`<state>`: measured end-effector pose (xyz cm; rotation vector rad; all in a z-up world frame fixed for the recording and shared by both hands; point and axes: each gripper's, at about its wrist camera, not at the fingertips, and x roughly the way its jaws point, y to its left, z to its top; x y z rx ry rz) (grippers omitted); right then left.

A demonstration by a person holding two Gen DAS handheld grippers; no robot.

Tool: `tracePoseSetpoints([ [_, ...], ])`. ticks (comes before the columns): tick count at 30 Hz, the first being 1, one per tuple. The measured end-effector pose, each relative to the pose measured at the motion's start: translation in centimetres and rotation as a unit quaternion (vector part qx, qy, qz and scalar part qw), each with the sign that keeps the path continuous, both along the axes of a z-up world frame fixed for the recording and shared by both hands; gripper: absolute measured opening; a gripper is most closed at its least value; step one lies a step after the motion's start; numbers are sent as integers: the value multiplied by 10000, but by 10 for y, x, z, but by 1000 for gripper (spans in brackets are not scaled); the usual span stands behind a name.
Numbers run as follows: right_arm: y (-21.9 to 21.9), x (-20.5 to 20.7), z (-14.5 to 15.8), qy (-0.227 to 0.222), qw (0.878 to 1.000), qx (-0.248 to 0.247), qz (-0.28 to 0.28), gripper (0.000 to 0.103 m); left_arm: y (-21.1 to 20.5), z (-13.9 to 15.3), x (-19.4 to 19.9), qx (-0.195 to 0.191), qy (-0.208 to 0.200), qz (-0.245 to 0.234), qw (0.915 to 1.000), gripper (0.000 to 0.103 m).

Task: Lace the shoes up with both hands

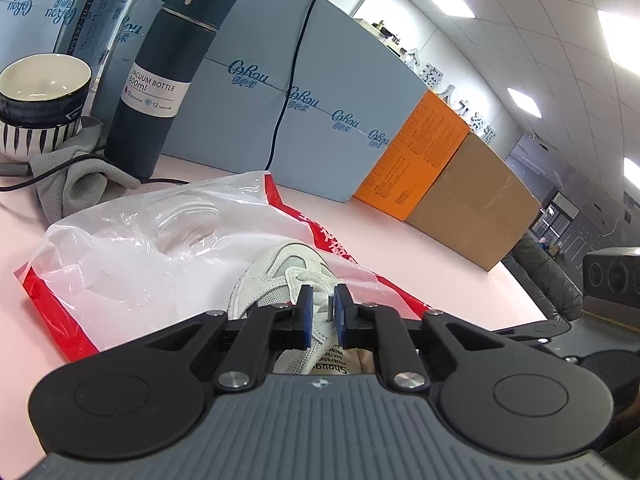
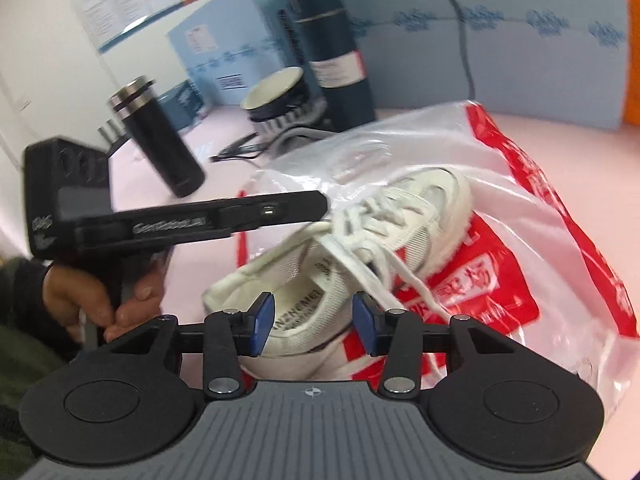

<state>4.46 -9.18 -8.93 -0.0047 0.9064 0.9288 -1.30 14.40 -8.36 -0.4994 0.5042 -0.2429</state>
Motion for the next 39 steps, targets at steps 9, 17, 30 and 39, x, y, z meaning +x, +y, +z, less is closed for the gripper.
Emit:
tracePoseSetpoints([
  [9, -7, 17, -20, 603, 9949, 329, -737, 30, 1, 2, -2, 143, -162, 42, 9998, 3],
  [17, -10, 17, -21, 554, 9949, 221, -814, 27, 21, 15, -13, 24, -476, 600, 9971, 2],
  [30, -10, 18, -23, 591, 9945, 217, -841, 28, 83, 78, -38, 541, -1338, 1676, 9752, 2],
  [39, -11, 17, -22, 582, 9946, 196, -833, 28, 124, 102, -58, 781, -1534, 2499, 9529, 2],
])
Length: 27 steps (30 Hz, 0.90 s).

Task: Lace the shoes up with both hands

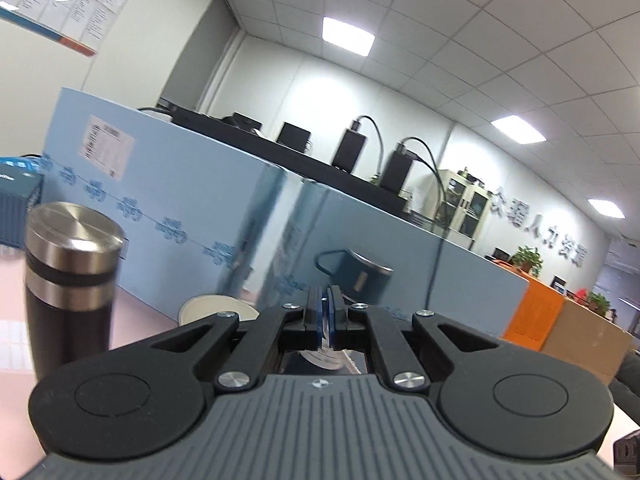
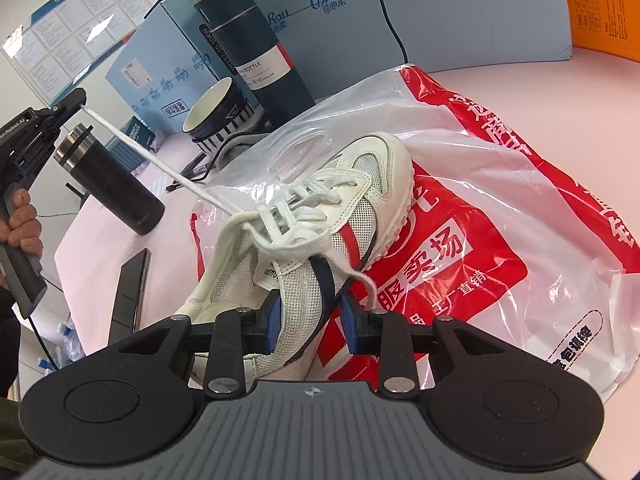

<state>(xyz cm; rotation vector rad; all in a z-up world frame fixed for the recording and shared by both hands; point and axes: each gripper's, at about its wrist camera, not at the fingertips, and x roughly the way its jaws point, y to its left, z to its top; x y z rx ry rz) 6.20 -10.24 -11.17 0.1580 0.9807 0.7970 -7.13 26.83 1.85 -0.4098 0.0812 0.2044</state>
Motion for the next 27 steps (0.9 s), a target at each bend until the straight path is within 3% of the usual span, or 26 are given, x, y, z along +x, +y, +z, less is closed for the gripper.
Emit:
tracePoseSetpoints([
  [6, -2, 0, -1, 30, 10000, 9, -37, 29, 20, 2, -12, 32, 46, 471, 9989, 2],
  [12, -2, -1, -1, 10, 10000, -21, -65, 33, 27, 4, -20, 89, 89, 658, 9978, 3],
  [17, -5, 0, -2, -7, 9999, -68, -158, 42, 29, 1, -21, 92, 205, 786, 9967, 3],
  [20, -12, -4, 8, -256, 9995, 71, -160, 43, 27, 2, -22, 170, 286, 804, 9962, 6],
  [23, -29, -10, 25, -665, 9968, 161, -410, 60, 23, 5, -30, 208, 278, 640, 9973, 26],
  [25, -34, -14, 31, -1030, 9934, -96, -489, 60, 16, 6, -33, 291, 316, 250, 9988, 48],
  [27, -27, -17, 30, -1393, 9877, -643, -301, 60, -3, 1, -28, 556, 645, -431, 9954, 59],
])
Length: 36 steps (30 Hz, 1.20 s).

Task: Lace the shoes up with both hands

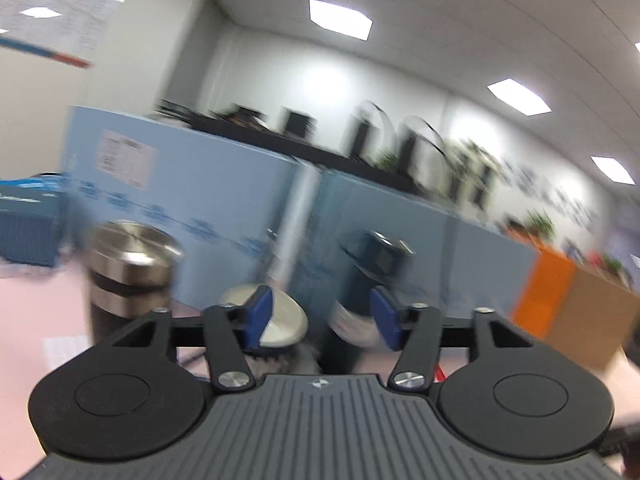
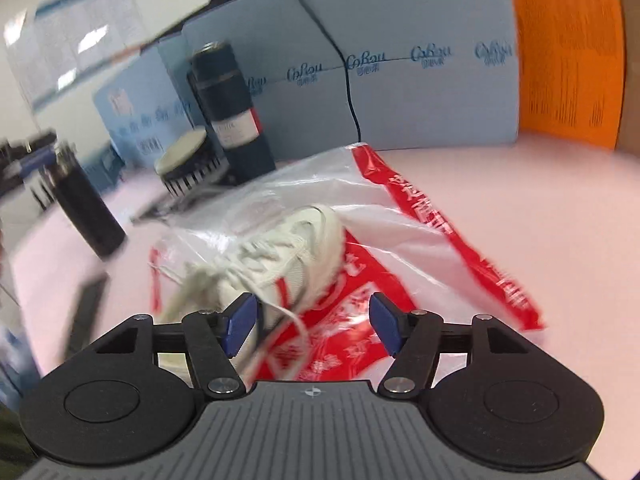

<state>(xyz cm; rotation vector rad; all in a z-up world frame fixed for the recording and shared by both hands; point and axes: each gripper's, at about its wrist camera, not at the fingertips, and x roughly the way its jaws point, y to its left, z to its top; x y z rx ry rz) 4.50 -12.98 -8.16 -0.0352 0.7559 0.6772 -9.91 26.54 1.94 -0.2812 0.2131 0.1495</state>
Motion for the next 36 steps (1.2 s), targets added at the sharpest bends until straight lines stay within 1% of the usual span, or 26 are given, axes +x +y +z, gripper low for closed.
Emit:
tracePoseSetpoints([
  [1, 7, -1, -4, -125, 9993, -312, 148, 59, -14, -5, 6, 183, 253, -311, 9990, 63],
  [2, 14, -3, -7, -223, 9979, -530, 293, 58, -29, -12, 13, 371, 508, -646, 9959, 64],
  [4, 29, -7, -18, -382, 9938, -873, 578, 56, -63, -30, 27, 651, 898, -1280, 9856, 64],
  [6, 40, -9, -31, -558, 9904, -1075, 668, 38, -91, -46, 38, 657, 1120, -1659, 9775, 64],
  [7, 42, -8, -34, -574, 9904, -1086, 627, 20, -102, -53, 43, 613, 1206, -1787, 9746, 64],
  [8, 45, -8, -37, -589, 9905, -1095, 584, 8, -113, -59, 48, 568, 1290, -1909, 9714, 64],
  [10, 41, -5, -37, -503, 9941, -874, 401, 6, -131, -67, 56, 593, 1465, -2093, 9650, 64],
  [12, 27, -4, -28, -509, 9974, -498, -68, 5, -148, -76, 61, 695, 1629, -2212, 9590, 64],
  [15, 2, -2, -14, -526, 9956, -6, -781, 5, -160, -83, 64, 818, 1826, -2209, 9545, 64],
  [17, -13, -1, -8, -501, 9926, 167, -1093, 4, -161, -87, 66, 822, 1930, -2188, 9530, 64],
  [19, -23, 2, -5, -367, 9911, 319, -1237, 5, -162, -91, 70, 800, 2018, -2162, 9519, 64],
  [20, -29, 3, -4, -263, 9905, 416, -1286, 6, -161, -91, 70, 783, 2051, -2150, 9516, 64],
  [21, -33, 6, -5, 1, 9921, 502, -1147, 7, -160, -91, 71, 779, 2056, -2108, 9525, 64],
  [22, -33, 11, -8, 385, 9944, 448, -877, 26, -159, -89, 70, 762, 2041, -2046, 9543, 67],
  [23, -34, 11, -8, 538, 9952, 363, -729, 55, -157, -86, 69, 723, 2023, -1975, 9565, 70],
  [24, -35, 11, -9, 686, 9955, 278, -584, 61, -155, -82, 69, 676, 2036, -1867, 9587, 79],
  [25, -37, 8, -4, 644, 9960, 215, -587, 63, -153, -77, 69, 629, 2051, -1756, 9608, 83],
  [27, -39, 3, 6, 612, 9966, 104, -541, 75, -151, -69, 71, 539, 2177, -1547, 9622, 83],
  [28, -38, 0, 12, 528, 9974, 94, -479, 83, -151, -66, 73, 511, 2262, -1451, 9619, 84],
  [29, -36, -4, 18, 441, 9981, 85, -417, 87, -152, -64, 74, 484, 2347, -1355, 9613, 85],
  [31, -27, -10, 25, 322, 9989, 7, -332, 90, -152, -62, 78, 411, 2572, -1059, 9597, 85],
  [34, -3, -14, 27, 380, 9988, -159, -264, 99, -148, -62, 82, 133, 2855, -675, 9559, 86],
  [35, 6, -15, 27, 384, 9987, -225, -260, 100, -147, -63, 83, 23, 2935, -566, 9543, 86],
  [36, 15, -16, 26, 372, 9985, -314, -246, 100, -147, -64, 84, 41, 3013, -456, 9524, 86],
])
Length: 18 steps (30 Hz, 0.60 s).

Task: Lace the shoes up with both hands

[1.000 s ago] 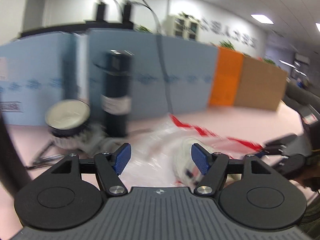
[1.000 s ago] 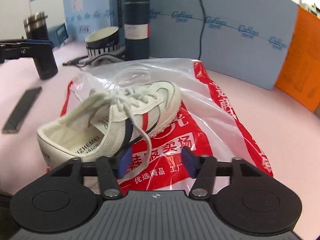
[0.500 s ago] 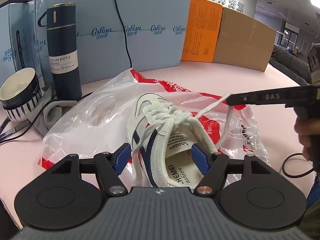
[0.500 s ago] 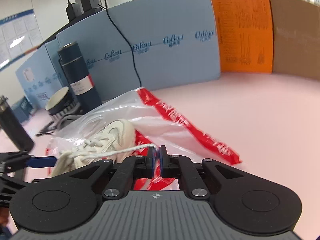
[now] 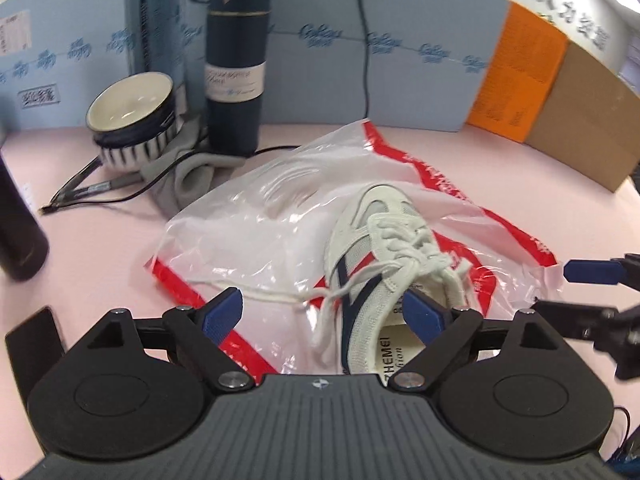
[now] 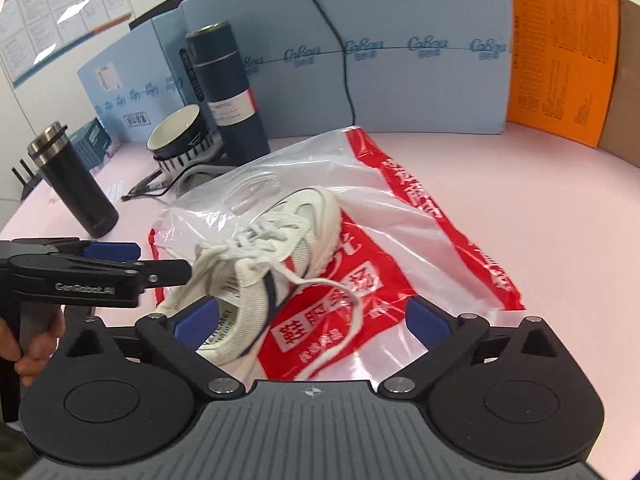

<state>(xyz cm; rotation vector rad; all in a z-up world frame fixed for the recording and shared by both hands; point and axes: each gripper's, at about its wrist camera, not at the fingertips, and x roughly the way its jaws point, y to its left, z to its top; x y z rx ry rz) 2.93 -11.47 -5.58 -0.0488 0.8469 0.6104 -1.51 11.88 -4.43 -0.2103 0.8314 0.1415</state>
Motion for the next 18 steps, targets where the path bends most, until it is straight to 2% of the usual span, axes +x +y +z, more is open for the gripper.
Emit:
tracePoseSetpoints([
  [4, 29, -7, -10, -64, 9982, -592, 55, 101, -3, -3, -1, 247, 296, 219, 9990, 93],
  [6, 36, -11, -13, -18, 9974, -723, 59, 101, -4, -3, -3, 334, 409, 296, 9982, 96],
  [10, 40, -23, -10, 28, 9977, -664, 109, 101, -7, -3, -10, 484, 597, 430, 9961, 101],
  [18, 41, -44, -2, 141, 9986, -486, -167, 101, -10, 6, -24, 492, 695, 630, 9944, 102],
])
